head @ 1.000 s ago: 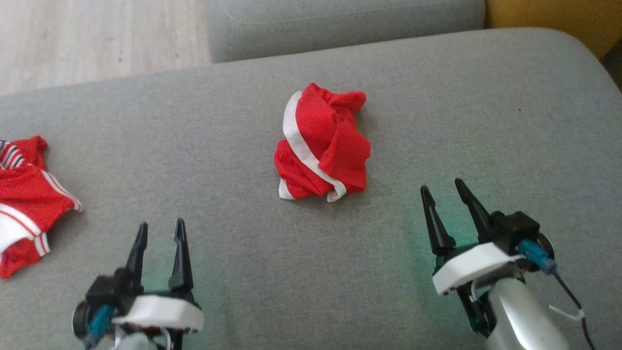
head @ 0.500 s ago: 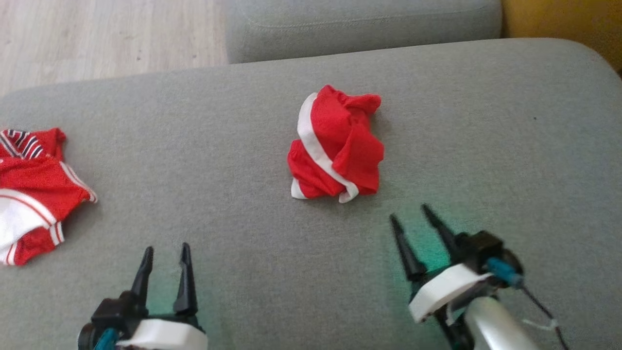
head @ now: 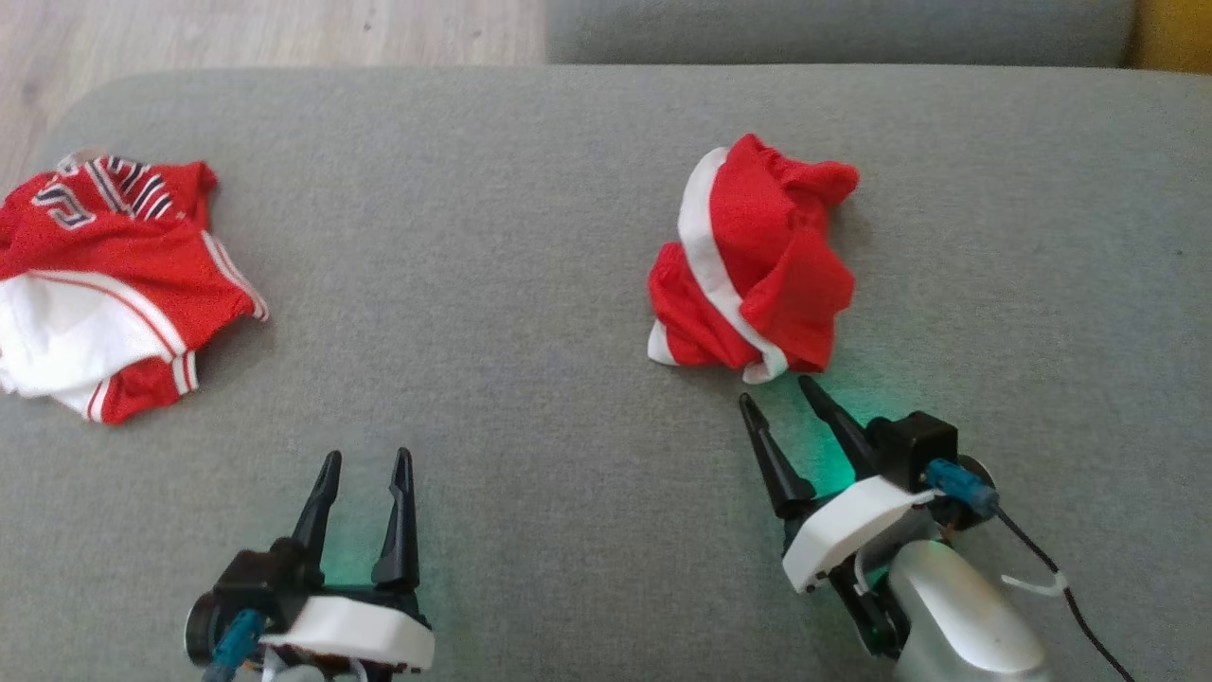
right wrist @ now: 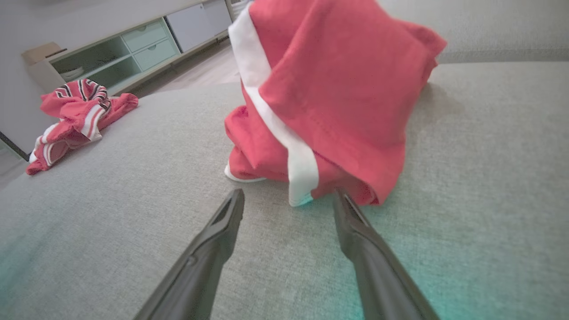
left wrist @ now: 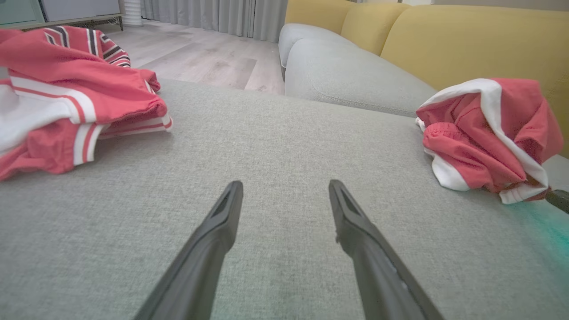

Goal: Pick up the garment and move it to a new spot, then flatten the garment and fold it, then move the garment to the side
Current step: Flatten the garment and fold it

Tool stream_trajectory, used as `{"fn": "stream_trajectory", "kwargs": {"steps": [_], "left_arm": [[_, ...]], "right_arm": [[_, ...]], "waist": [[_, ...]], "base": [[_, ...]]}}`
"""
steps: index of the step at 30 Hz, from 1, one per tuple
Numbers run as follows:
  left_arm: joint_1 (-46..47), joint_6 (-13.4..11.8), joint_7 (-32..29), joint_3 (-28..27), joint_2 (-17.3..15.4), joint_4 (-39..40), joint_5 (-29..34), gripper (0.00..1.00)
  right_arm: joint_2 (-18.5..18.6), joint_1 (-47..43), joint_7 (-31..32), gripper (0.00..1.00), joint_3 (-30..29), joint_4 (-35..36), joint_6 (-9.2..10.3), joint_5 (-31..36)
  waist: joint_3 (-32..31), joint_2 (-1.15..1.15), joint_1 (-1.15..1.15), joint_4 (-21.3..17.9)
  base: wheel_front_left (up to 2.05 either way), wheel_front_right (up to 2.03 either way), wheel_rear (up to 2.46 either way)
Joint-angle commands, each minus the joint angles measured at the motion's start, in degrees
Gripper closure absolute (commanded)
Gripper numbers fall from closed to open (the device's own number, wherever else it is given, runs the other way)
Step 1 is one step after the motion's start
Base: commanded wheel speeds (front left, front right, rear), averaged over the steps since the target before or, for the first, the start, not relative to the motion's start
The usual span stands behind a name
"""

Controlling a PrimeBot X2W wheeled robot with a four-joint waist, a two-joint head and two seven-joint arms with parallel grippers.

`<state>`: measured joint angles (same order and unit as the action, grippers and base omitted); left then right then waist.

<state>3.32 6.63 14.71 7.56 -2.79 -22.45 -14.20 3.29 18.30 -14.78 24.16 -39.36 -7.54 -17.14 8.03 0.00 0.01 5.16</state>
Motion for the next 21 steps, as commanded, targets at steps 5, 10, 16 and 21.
{"fn": "stream_trajectory", "kwargs": {"steps": [5,10,16,21], "left_arm": [[3.3,0.3,0.3,-1.9,-0.1,1.5,0.3,0.00],[4.4,0.3,0.3,-1.2,-0.1,1.7,-0.1,0.00],[4.5,0.1,0.3,-1.0,-0.1,1.7,-0.6,0.00],[4.0,-0.2,0.3,-1.6,-0.1,1.7,-1.0,0.00]], "right_arm": [[-0.4,3.1,-0.2,0.00,-1.2,0.5,0.05,0.7],[-0.4,4.1,-0.2,0.05,-2.4,0.6,0.05,1.2],[-0.4,4.0,-0.2,1.00,-4.5,0.8,0.05,2.8],[-0.4,4.4,-0.2,1.00,-10.5,3.2,0.05,7.2]], "waist": [[2.6,0.00,-0.01,2.1],[3.8,0.00,-0.01,2.9],[3.9,0.00,-0.01,2.3],[2.8,0.00,-0.01,0.6]], "base": [[0.00,0.00,0.00],[0.00,0.00,0.00],[0.00,0.00,0.00],[0.00,0.00,0.00]]}}
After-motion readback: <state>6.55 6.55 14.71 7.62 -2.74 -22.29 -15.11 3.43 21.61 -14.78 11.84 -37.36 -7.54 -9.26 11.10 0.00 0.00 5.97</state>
